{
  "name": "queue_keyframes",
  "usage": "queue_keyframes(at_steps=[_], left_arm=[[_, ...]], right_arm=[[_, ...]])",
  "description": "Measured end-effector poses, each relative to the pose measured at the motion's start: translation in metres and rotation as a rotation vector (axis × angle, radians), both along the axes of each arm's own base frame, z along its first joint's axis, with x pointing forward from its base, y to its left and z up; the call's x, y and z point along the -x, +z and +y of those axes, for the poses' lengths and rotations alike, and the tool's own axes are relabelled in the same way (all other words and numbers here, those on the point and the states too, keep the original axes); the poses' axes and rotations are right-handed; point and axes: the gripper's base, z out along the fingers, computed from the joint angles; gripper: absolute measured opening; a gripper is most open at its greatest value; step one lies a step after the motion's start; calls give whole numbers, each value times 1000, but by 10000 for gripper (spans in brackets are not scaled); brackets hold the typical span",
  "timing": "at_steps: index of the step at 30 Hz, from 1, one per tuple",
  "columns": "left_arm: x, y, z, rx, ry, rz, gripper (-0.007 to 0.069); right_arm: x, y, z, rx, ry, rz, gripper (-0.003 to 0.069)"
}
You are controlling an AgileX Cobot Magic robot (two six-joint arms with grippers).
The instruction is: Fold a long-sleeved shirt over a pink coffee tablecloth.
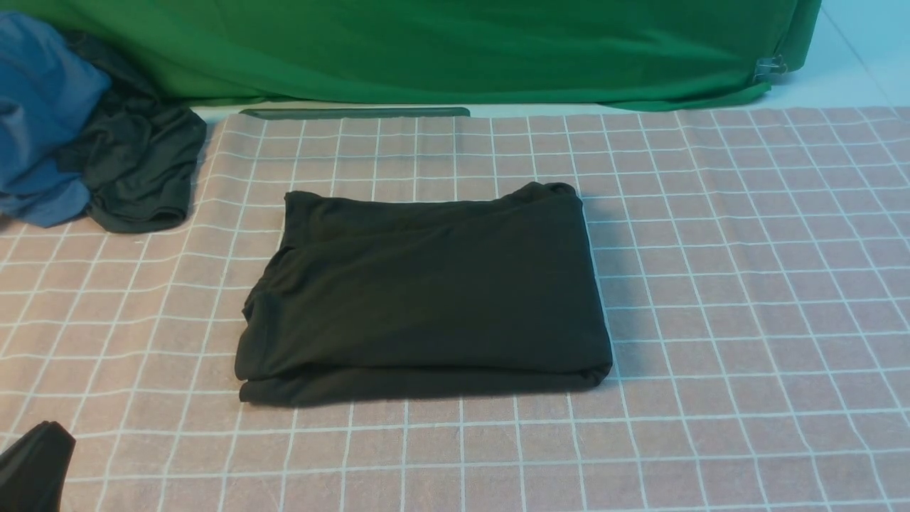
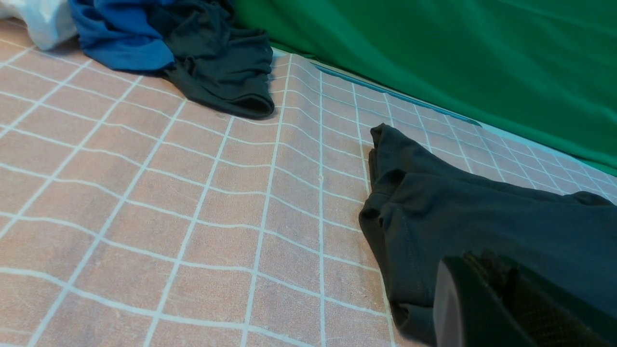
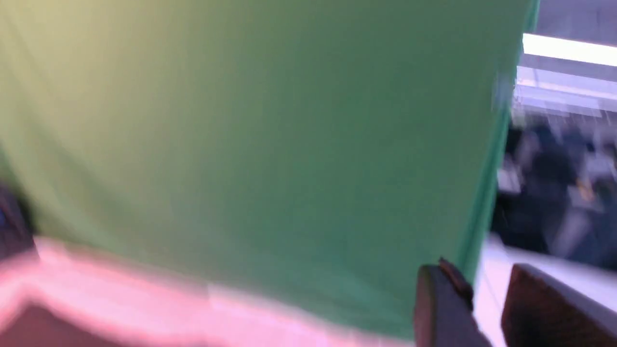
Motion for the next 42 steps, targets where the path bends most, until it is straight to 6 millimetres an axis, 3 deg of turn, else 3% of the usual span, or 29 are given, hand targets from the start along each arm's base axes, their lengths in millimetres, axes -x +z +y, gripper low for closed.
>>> queue_keyframes(at_steps=[1, 2, 6, 7, 8, 42], left_arm=[[0, 0, 0, 0, 0, 0, 33], [0, 0, 0, 0, 0, 0, 33], [0, 0, 0, 0, 0, 0, 33], [0, 0, 0, 0, 0, 0, 33], [0, 0, 0, -1, 0, 1, 33], [0, 0, 0, -2, 0, 4, 33]], right_arm=[[-7, -17, 0, 13, -28, 55, 235], [-17, -47, 0, 31, -73, 150, 235], [-26, -121, -4, 47, -153, 337, 237], [-26, -125, -4, 47, -155, 344, 237], [-24, -145, -5, 49, -163, 381, 237], [-24, -146, -4, 43, -153, 345, 237]])
